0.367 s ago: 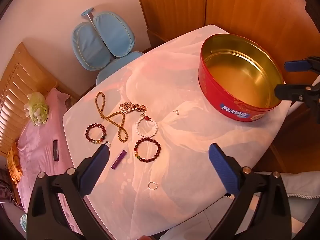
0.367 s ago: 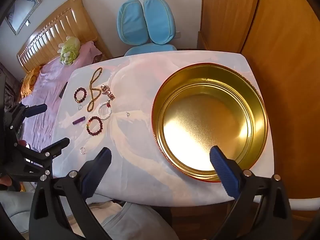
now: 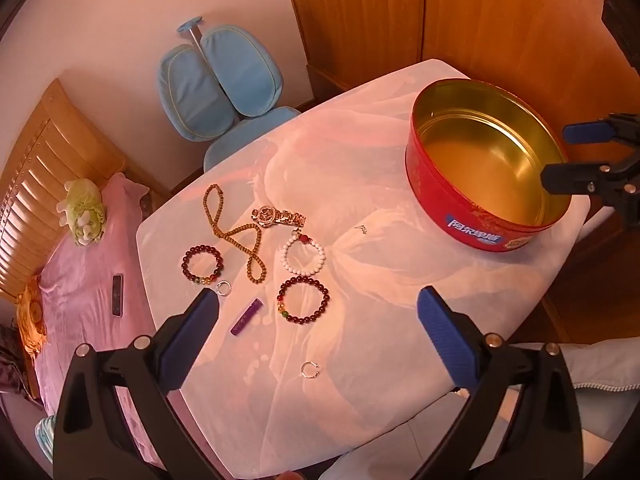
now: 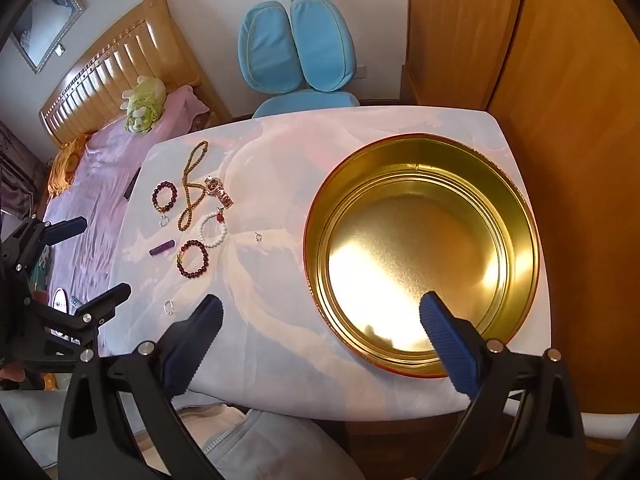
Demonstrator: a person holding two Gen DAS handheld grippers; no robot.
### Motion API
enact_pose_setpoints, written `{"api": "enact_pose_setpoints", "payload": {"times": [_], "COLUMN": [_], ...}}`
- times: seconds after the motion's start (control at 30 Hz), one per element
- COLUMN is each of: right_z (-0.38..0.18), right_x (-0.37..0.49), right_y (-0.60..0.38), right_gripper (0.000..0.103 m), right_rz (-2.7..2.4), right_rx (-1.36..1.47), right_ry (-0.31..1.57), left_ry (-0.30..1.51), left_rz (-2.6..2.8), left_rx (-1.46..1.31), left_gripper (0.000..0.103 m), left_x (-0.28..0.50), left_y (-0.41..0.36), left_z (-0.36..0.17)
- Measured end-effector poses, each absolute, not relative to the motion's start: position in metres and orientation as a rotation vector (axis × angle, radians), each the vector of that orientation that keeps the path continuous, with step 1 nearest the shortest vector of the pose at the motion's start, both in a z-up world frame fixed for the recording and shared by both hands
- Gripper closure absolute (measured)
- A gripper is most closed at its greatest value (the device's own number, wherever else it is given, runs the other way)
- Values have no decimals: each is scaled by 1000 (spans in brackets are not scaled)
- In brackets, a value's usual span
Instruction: Organize jewelry
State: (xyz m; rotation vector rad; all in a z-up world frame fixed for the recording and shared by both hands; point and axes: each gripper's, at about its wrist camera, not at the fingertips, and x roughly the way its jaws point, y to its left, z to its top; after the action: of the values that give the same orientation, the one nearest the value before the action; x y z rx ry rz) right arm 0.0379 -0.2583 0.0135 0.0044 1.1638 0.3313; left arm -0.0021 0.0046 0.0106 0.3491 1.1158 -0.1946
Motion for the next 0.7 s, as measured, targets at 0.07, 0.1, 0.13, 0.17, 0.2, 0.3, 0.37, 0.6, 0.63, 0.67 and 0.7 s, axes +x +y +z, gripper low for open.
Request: {"api": "enact_pose_setpoints", "payload": {"times": [0.07,0.1,0.13,0.17,0.2,0.3,0.37,0.6,0.63,0.67,0.7], "right_z": [13,14,13,11,11,9,9,3,2,2,1], "right_x": [35,34,33,35,34,38,39,39,39,39,38], "right_y": [-249,-244,-237,-231,-227,-221,-222,-228,-229,-229,-231], "right_gripper": [4,4,4,4,4,4,4,4,4,4,4], "right_rz": [339,342,343,341,340,341,343,336,333,330,329], "right_rx": [-10,-16,-23,-31,-34,-34,-32,-21,-18,-15,-12], "right_ry": [1165,1166,1169,1176,1179,1191,1197,1209,1209,1210,1212], "left_ry": [1118,1116,1115,1116,1117,1120,1125,1133,1133,1133,1134], "left_rz": [-185,-182,-179,-178,-179,-178,-176,-177,-178,-179,-180], "left_rx": [344,339,337,334,331,331,329,332,334,335,337], "left_gripper": [7,7,7,7,7,7,7,7,7,7,7], "left_x": [-1,-1,-2,-2,-2,-2,-2,0,-1,-1,-1], "left_y": [5,7,8,8,8,8,7,2,2,1,1], "left_z": [11,9,9,9,9,8,6,4,4,4,3]}}
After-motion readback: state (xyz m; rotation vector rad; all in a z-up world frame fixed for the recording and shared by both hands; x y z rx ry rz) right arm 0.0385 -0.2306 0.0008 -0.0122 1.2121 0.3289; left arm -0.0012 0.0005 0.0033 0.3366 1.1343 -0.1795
